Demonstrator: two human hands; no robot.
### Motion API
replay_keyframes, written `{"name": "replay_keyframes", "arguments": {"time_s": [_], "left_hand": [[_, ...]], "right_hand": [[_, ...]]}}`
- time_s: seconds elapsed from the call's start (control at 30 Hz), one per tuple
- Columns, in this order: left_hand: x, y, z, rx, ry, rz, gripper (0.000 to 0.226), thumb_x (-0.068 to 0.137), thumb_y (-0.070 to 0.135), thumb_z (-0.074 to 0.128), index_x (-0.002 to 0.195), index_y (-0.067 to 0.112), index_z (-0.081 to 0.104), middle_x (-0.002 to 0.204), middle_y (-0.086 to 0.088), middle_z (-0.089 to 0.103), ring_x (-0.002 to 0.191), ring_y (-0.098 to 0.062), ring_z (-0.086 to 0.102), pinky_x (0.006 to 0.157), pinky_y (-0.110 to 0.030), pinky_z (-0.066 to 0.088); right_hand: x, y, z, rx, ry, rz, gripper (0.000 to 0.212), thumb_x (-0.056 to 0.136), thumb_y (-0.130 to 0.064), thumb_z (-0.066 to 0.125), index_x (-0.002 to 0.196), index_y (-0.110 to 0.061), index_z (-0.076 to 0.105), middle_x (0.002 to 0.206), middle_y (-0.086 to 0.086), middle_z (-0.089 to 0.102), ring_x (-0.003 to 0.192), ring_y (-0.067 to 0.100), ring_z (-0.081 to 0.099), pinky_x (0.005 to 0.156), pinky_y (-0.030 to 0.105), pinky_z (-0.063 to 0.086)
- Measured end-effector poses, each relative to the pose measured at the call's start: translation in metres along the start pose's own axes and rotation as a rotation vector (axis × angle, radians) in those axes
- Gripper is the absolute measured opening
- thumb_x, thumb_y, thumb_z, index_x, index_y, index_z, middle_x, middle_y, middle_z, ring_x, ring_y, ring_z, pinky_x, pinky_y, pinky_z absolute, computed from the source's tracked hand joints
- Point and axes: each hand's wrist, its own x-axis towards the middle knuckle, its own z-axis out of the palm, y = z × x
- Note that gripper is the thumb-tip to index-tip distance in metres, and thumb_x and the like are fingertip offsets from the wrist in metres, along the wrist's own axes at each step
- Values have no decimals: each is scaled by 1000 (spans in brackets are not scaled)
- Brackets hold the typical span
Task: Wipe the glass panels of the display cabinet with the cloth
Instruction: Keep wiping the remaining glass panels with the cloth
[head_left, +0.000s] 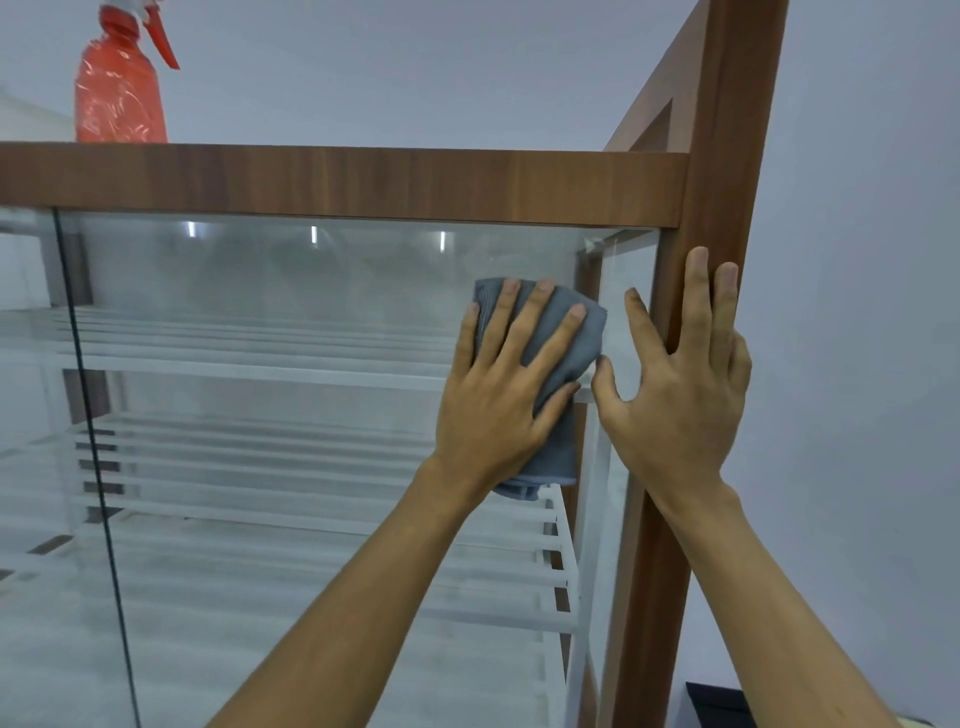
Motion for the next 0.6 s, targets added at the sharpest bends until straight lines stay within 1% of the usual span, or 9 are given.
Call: {"name": "replay_keyframes", "arguments": {"time_s": [0.1,0.2,0.33,0.4,0.5,0.6], "left_hand": [[-24,-21,-4,-10,-2,-74,65,105,53,36,159,18,27,167,-13,20,156,-32,11,127,-52,9],[-44,-53,-11,-25,28,-189,65,105,53,34,158,15,30,166,-15,22,155,-34,13,126,-53,10],[-50,-101,-22,-67,95,-311,65,103,47,44,158,14,30,166,-15,23,155,-35,13,126,-53,12],[-42,-115,-26,-89,119,-363,65,103,45,45,158,14,30,166,-14,22,155,-36,13,126,-54,11],[-24,-117,-27,-129,160,-428,65,103,45,46,157,14,31,166,-13,22,155,-35,11,126,-53,7],[-6,-101,-26,-143,188,-432,65,102,46,47,157,14,32,165,-13,24,155,-35,10,126,-52,5]], "right_hand": [[0,0,2,10,5,5,55,94,-42,58,145,-20,53,167,13,15,155,33,10,117,50,27],[0,0,2,10,14,15,55,94,-43,60,144,-20,54,167,13,16,154,33,12,118,49,25],[0,-1,2,11,24,17,54,94,-41,60,143,-19,55,166,13,17,154,34,12,118,48,24],[0,-1,2,12,29,16,54,94,-41,60,143,-19,55,166,13,17,154,33,12,119,47,22],[0,0,3,12,33,17,53,94,-41,59,142,-19,55,166,13,17,154,33,12,120,45,19],[-1,1,3,21,37,8,53,95,-43,53,142,-19,55,166,13,17,154,34,13,120,47,21]]}}
